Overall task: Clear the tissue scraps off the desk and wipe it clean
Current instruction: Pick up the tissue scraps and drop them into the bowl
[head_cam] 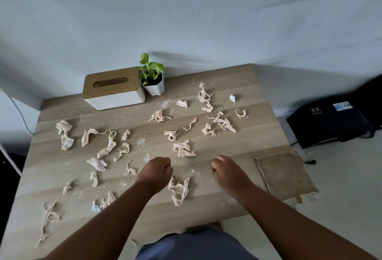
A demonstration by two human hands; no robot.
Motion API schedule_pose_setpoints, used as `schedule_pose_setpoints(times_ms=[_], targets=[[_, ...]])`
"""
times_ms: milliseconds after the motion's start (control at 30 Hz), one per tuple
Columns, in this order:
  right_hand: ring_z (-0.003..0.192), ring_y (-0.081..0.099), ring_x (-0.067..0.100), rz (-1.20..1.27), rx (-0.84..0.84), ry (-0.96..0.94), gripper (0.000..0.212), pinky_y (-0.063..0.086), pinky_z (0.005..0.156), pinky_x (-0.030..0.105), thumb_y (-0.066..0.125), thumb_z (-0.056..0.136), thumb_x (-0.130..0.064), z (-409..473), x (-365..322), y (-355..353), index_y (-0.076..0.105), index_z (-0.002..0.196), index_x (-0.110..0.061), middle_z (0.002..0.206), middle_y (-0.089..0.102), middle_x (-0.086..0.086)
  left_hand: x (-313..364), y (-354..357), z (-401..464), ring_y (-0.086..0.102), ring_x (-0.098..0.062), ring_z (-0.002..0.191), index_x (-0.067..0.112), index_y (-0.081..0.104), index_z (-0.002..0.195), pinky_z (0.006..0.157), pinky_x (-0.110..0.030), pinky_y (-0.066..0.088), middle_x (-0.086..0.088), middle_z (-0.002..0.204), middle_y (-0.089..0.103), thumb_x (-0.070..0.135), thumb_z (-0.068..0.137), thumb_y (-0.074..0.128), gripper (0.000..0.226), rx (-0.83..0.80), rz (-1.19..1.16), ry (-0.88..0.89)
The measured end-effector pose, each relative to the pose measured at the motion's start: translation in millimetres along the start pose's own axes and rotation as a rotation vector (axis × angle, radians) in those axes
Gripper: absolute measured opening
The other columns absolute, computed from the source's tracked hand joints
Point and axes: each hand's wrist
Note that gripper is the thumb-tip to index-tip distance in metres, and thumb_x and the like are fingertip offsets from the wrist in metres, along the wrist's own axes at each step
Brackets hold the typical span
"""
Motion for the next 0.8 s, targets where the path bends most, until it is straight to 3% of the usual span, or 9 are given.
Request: schedule_pose_setpoints(times_ms=[100,167,233,500,600,667,800], targets=[[0.090,0.055,0.033,0.039,0.014,-0.004,0.019,0.045,0.075,0.041,0.051,0.078,0.008,-3.2,1.5,3.1,0.063,0.085,-0.005,0.092,0.057,0.014,0.6,-2.0,1.3,0.055,-0.018,0.072,0.010,0.059,0.073,0.063,-0.032,0.040,0.000,0.072,0.060,0.006,0.090,0.050,0.020,0.011,-0.037,-0.038],[0.091,0.055,0.031,0.068,0.018,-0.009,0.022,0.045,0.075,0.039,0.050,0.079,0.009,-7.6,4.6,5.5,0.063,0.087,-0.007,0.093,0.057,0.012,3.5,-4.1,1.2,0.056,-0.007,0.072,0.016,0.066,0.079,0.061,-0.019,0.038,0.007,0.073,0.062,0.004,0.090,0.049,0.023,0.008,-0.056,-0.061],[0.093,0.057,0.028,0.082,0.016,-0.017,0.026,0.045,0.075,0.036,0.050,0.079,0.010,-12.0,9.3,7.7,0.064,0.090,-0.009,0.095,0.058,0.010,6.9,-4.8,1.3,0.054,-0.004,0.072,0.020,0.067,0.081,0.061,-0.015,0.035,0.008,0.074,0.063,0.002,0.088,0.048,0.027,0.014,-0.054,-0.077],[0.093,0.061,0.018,0.149,0.049,0.040,0.040,0.055,0.079,0.040,0.047,0.078,0.011,-25.2,21.0,8.4,0.064,0.102,-0.015,0.107,0.058,0.000,15.8,-0.4,4.9,0.064,-0.013,0.061,0.028,0.062,0.076,0.053,-0.024,0.044,0.002,0.071,0.065,-0.002,0.083,0.046,0.035,0.068,-0.159,-0.173],[0.096,0.062,0.018,0.154,0.059,0.084,0.052,0.055,0.079,0.039,0.046,0.081,0.009,-25.3,22.1,10.8,0.062,0.122,-0.020,0.117,0.055,-0.001,16.2,0.4,10.0,0.064,-0.011,0.054,0.026,0.063,0.076,0.048,-0.017,0.043,-0.001,0.068,0.065,-0.002,0.083,0.045,0.035,0.065,-0.192,-0.172],[0.097,0.062,0.015,0.158,0.067,0.114,0.060,0.057,0.080,0.039,0.046,0.085,0.007,-24.5,20.8,12.6,0.055,0.136,-0.023,0.125,0.051,-0.001,13.6,-0.1,13.8,0.060,-0.011,0.049,0.026,0.063,0.072,0.047,-0.022,0.044,-0.001,0.063,0.064,0.001,0.082,0.043,0.034,0.056,-0.187,-0.153],[0.081,0.053,-0.005,0.172,0.081,0.160,0.065,0.055,0.078,0.031,0.052,0.091,0.001,-27.1,14.5,15.2,0.045,0.148,-0.027,0.131,0.048,-0.003,7.8,-3.4,21.3,0.051,-0.007,0.046,0.022,0.059,0.067,0.048,-0.025,0.039,0.005,0.053,0.058,0.002,0.084,0.046,0.029,0.028,-0.155,-0.069]])
Point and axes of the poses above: each hand's wrist, its own z-axis towards the middle knuckle, its own y-axis out of the palm, x = y × z
